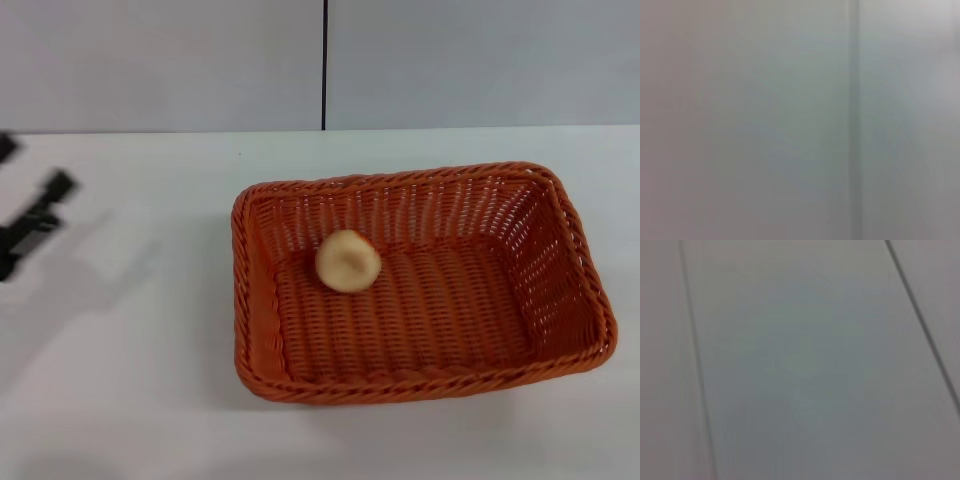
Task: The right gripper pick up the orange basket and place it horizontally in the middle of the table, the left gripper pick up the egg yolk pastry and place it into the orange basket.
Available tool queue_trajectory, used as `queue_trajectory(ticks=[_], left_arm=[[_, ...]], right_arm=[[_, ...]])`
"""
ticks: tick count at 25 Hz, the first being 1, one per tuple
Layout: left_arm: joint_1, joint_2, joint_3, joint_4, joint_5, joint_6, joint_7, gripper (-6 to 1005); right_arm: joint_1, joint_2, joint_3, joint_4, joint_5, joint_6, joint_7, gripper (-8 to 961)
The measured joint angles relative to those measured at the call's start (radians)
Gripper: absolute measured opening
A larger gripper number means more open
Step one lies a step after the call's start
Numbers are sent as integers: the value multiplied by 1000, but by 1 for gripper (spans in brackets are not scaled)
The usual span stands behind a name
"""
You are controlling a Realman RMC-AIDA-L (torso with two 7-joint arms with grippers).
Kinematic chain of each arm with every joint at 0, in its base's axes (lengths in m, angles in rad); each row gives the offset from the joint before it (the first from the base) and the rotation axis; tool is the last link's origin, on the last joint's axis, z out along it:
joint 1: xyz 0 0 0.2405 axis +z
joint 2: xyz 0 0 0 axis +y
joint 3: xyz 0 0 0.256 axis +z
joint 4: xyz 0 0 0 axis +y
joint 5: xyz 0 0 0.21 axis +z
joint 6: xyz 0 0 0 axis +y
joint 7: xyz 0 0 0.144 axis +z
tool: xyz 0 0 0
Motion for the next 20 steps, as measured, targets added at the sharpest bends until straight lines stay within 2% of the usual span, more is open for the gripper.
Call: queue_trajectory(ticks=[1,2,3,5,6,7,8,9,11,13,20], left_arm=[[0,0,0,0,0,0,0,814],[59,2,-167,42,-1,8,-2,814],[83,3,-231,54,-1,11,-3,814],[83,3,-231,54,-1,11,-3,814],[106,3,-297,60,-2,13,-2,814],[106,3,-297,60,-2,13,-2,814],[140,2,-397,61,-2,15,8,814],[156,1,-439,60,-2,15,14,814],[156,1,-439,60,-2,15,14,814],[190,0,-520,53,-3,10,33,814],[214,-4,-563,48,-9,-14,35,814]], right_arm=[[-1,1,27,2,-16,-9,0,674],[-2,1,57,8,-34,-19,-2,674],[-3,2,94,21,-48,-36,-6,674],[-4,2,162,58,-61,-64,-23,674],[-4,2,198,83,-63,-72,-41,674],[-3,2,243,117,-63,-78,-71,674],[-1,2,284,152,-63,-82,-109,674],[7,2,361,218,-61,-82,-201,674],[12,3,395,251,-59,-81,-249,674],[24,4,447,302,-57,-78,-297,674],[62,4,521,413,-56,-98,-405,674]])
